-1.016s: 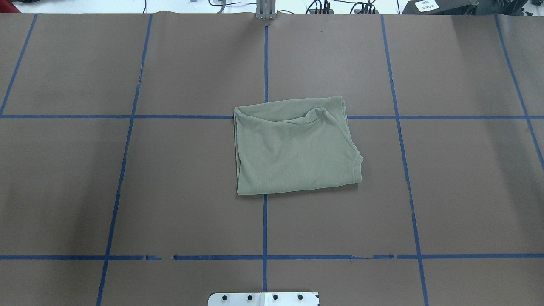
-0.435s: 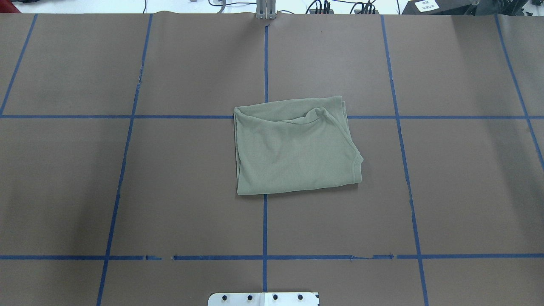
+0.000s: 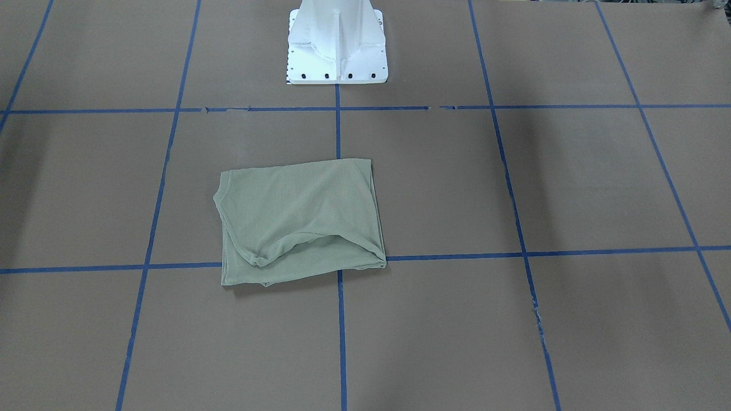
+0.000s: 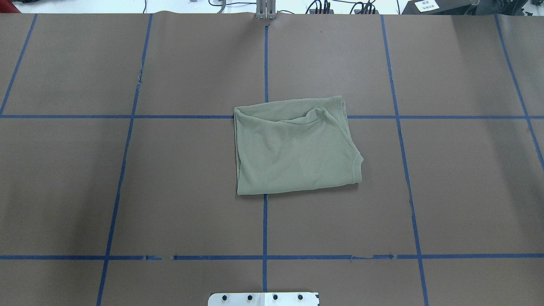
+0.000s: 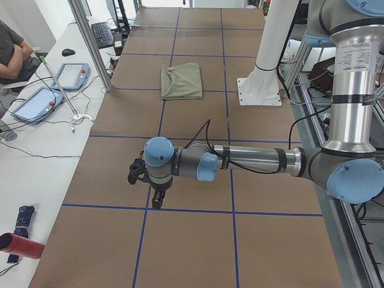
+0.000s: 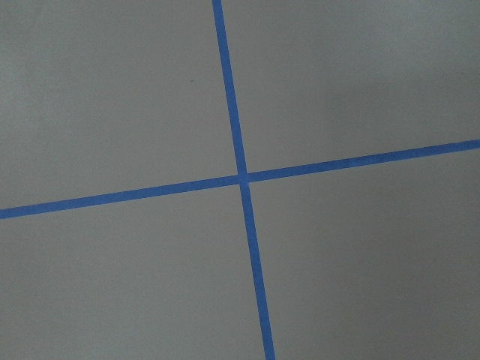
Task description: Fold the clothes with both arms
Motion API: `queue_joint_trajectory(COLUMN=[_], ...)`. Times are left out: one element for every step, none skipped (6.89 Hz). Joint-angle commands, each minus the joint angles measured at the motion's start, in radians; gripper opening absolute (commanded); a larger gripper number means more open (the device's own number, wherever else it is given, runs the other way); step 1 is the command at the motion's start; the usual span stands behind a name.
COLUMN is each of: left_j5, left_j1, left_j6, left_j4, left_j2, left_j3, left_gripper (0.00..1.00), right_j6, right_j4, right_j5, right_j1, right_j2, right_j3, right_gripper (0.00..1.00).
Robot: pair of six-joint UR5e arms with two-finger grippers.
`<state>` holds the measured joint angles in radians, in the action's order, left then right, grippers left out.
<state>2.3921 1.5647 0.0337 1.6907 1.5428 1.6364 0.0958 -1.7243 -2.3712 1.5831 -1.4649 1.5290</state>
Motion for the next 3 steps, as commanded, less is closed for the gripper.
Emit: queue_joint_trajectory(left_j5=[0.002,0.004,0.005], left_j1=[0.0,0.0,-0.002], left_j6=[0.0,0.0,0.0], left_j4=[0.001,0.003,0.007], left_j2=[0.002,0.002,0.006], left_j3=[0.0,0.0,0.002], left_gripper=[1.0,1.0,1.0], right_j6=[-0.001,-0.001,-0.001], right_j4=[0.0,0.0,0.0], right_j5=[0.001,0.001,-0.016], right_j1=[0.0,0.0,0.0], right_j2=[0.0,0.002,0.002], right_j3=[0.0,0.003,0.002], right_gripper=[1.0,1.0,1.0])
